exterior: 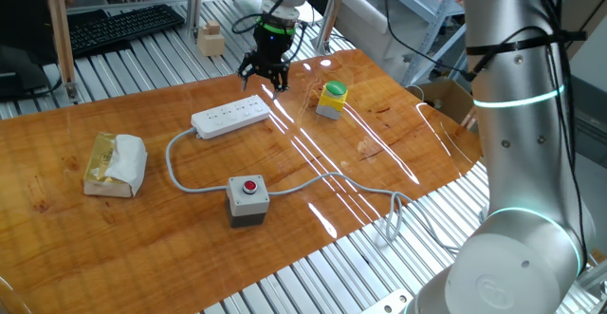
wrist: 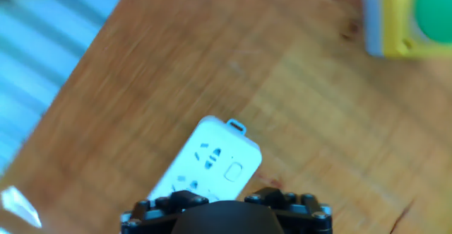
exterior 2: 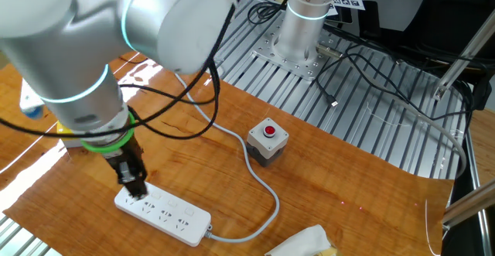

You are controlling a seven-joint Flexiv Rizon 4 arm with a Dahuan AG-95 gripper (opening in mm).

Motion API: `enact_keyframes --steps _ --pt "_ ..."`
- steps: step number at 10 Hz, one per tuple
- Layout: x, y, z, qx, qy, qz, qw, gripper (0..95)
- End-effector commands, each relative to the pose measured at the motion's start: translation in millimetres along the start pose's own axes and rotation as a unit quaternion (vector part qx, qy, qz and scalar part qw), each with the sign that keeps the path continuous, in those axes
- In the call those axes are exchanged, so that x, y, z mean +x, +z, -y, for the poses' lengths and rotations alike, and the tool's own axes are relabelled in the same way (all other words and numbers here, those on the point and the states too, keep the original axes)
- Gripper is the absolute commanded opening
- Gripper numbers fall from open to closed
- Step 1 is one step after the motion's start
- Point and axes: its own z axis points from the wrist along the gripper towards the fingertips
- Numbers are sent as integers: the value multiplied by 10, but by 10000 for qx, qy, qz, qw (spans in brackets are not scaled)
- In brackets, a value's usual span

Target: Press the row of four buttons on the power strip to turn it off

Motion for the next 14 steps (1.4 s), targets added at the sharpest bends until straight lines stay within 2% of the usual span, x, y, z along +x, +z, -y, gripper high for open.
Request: enact_keyframes --steps 1,2,3,5,6,7,8,9,12,14 --pt "443 13 -41 241 -3603 373 9318 0" --pt "532 38 -76 281 -3873 422 9205 0" --pt "595 53 -96 412 -3965 558 9154 0" --pt "712 33 -135 416 -3955 684 9150 0" --pt "750 11 -147 449 -3978 686 9138 0" --pt "826 -11 -170 532 -4059 776 9091 0" --pt "887 -3 -186 535 -3999 851 9110 0" --pt "910 4 -190 527 -3940 844 9137 0" --pt "981 13 -208 583 -3999 904 9102 0" --pt "1032 21 -219 607 -4011 917 9094 0"
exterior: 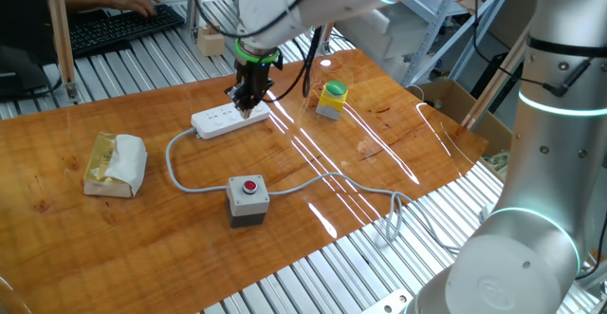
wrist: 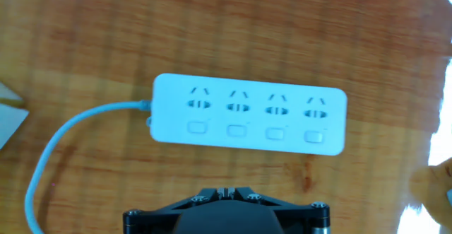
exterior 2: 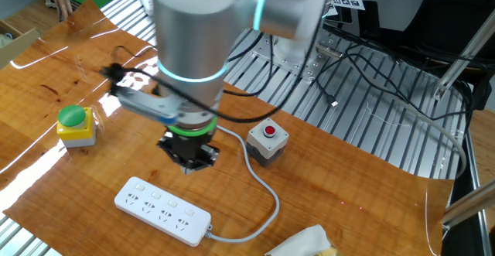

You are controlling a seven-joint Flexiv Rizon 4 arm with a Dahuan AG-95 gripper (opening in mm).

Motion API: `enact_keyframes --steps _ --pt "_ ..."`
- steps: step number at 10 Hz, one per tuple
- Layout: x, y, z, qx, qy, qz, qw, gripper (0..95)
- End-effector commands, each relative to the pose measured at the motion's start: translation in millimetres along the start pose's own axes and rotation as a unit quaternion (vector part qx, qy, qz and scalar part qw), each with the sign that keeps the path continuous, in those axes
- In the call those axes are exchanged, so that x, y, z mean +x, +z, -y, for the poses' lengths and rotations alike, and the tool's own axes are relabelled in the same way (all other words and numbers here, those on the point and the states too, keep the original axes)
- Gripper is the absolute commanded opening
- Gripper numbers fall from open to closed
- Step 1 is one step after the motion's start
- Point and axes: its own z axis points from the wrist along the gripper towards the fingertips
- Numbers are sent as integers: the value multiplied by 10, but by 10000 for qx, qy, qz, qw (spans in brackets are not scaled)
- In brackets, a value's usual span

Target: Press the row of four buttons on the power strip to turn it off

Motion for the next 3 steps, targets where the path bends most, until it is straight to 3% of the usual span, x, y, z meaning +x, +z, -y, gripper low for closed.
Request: enact_keyframes --steps 1,3 --pt "7 -12 -1 -28 65 -18 10000 0" --pt "7 -11 -2 -11 57 10 10000 0"
